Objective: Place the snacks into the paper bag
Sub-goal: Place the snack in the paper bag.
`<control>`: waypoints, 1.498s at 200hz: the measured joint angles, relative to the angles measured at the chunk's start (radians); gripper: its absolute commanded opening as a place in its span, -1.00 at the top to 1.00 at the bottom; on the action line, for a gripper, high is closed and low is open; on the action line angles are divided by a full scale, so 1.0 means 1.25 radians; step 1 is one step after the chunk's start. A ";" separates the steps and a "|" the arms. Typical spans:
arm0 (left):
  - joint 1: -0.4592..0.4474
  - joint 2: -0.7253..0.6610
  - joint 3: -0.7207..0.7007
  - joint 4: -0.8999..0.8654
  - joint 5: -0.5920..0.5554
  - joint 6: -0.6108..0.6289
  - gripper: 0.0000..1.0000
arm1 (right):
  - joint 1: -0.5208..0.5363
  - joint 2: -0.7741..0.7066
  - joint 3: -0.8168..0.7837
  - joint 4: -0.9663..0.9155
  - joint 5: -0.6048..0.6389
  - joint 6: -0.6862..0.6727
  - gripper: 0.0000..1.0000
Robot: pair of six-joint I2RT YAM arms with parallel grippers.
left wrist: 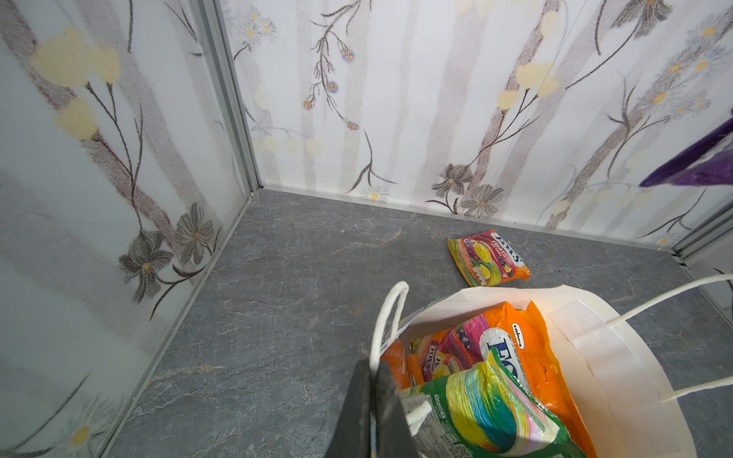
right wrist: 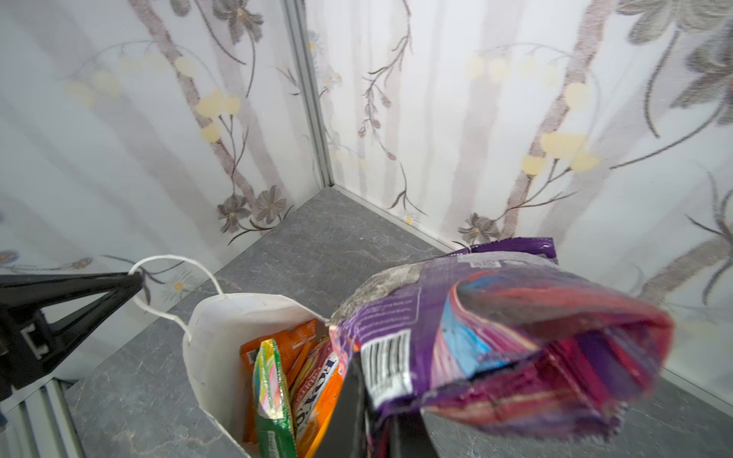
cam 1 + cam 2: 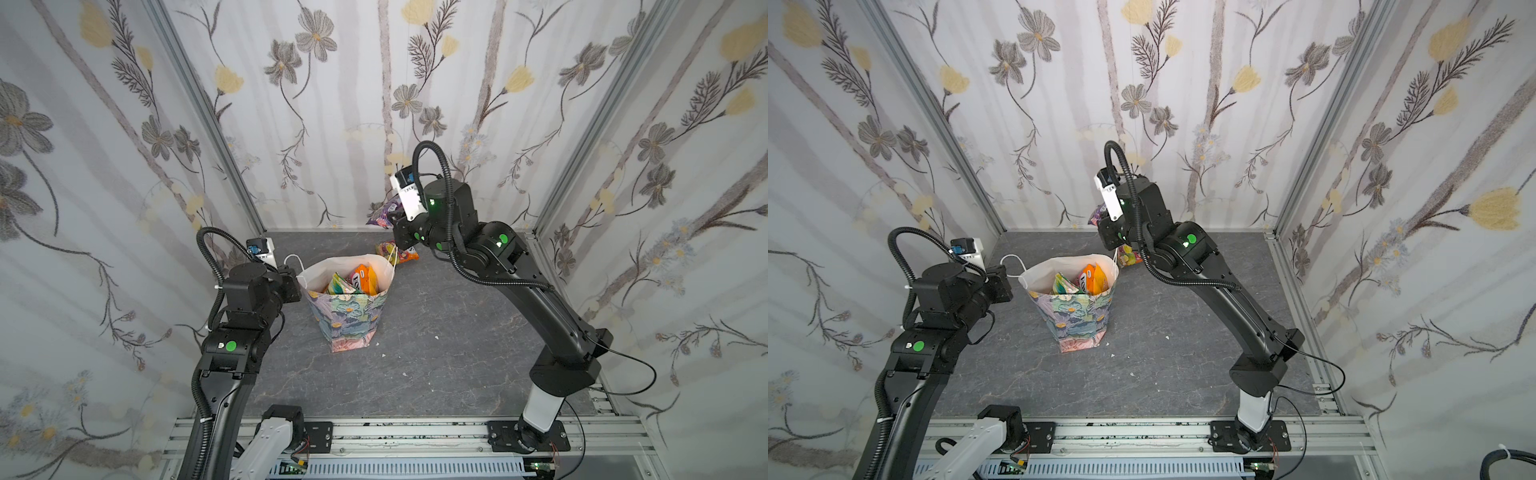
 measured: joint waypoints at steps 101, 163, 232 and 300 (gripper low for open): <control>0.000 -0.006 0.000 0.000 0.009 0.000 1.00 | 0.117 0.067 0.019 -0.178 0.047 -0.024 1.00; 0.000 -0.023 -0.008 0.000 0.022 -0.002 1.00 | 0.121 0.094 0.023 -0.275 0.070 -0.043 1.00; 0.000 -0.019 -0.012 0.000 0.024 -0.002 1.00 | 0.154 0.110 0.027 -0.348 0.085 -0.053 1.00; 0.000 -0.026 -0.012 0.000 0.027 -0.002 1.00 | 0.165 0.151 0.030 -0.351 0.085 -0.061 1.00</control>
